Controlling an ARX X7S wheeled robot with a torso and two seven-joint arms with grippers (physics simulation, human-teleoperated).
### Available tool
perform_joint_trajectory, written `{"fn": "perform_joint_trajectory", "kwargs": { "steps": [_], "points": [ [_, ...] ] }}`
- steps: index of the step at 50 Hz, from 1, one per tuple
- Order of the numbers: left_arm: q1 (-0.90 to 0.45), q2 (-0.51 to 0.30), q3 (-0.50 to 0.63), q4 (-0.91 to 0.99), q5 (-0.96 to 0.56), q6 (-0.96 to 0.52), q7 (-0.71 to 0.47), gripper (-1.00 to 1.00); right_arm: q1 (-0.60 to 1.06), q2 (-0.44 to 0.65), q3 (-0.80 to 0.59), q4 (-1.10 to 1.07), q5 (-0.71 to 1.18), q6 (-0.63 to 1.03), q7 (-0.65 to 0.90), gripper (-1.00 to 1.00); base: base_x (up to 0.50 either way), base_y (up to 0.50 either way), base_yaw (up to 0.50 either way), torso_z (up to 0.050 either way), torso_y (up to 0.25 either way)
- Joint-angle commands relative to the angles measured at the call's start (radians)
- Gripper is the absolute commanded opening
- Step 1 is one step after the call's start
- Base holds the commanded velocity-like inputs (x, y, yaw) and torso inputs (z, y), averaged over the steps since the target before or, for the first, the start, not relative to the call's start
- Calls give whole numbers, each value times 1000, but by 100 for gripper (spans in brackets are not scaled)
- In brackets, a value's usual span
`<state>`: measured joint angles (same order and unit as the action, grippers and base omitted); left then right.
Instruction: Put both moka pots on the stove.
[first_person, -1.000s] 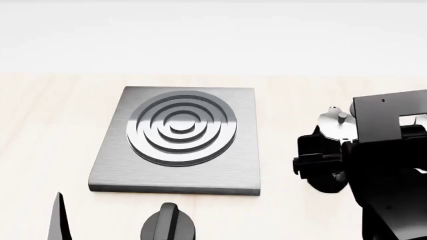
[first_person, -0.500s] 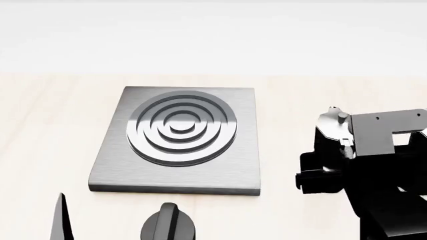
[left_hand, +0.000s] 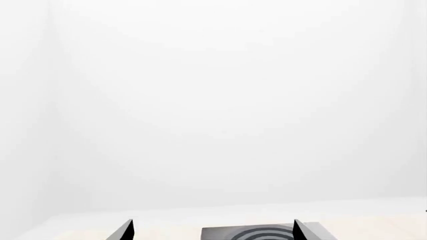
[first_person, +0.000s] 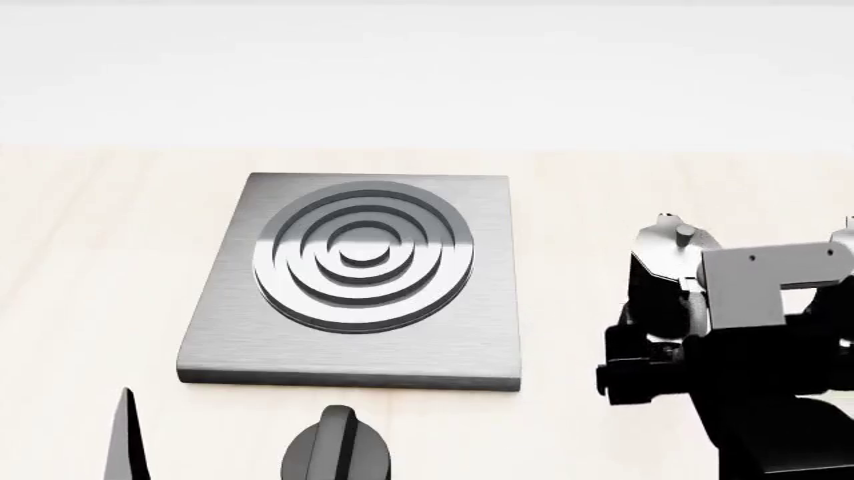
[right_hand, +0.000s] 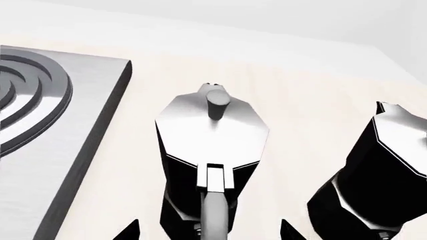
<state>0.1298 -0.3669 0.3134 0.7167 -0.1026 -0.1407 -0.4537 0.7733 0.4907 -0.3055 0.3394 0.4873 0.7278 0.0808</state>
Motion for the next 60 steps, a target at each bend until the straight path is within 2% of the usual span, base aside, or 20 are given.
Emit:
{"fn": "perform_joint_trajectory", "kwargs": {
  "steps": [1,10,11,29,47,60],
  "points": [
    [0,-2,4,-2,0,3,-3,100,7,-12,-9,67,-12,-37,-17,100,0,0,0,0,0],
    [-2,-3,9,-3,1,3,-5,100,5,-16,-6,86,-15,-52,-15,100,0,0,0,0,0],
    [-3,-3,9,-6,1,4,-5,100,3,-16,-5,86,-15,-54,-15,-100,0,0,0,0,0],
    [-9,-6,18,-4,1,-5,-9,100,-10,-12,5,17,-3,-46,8,-100,1,0,0,0,0],
    [-12,-11,22,0,2,-11,-15,100,-44,32,56,-351,74,55,92,-100,0,0,0,0,0],
    [-10,-17,11,11,-9,-18,-23,100,25,-23,45,-403,100,57,91,-100,0,0,0,0,2]
  ]
}}
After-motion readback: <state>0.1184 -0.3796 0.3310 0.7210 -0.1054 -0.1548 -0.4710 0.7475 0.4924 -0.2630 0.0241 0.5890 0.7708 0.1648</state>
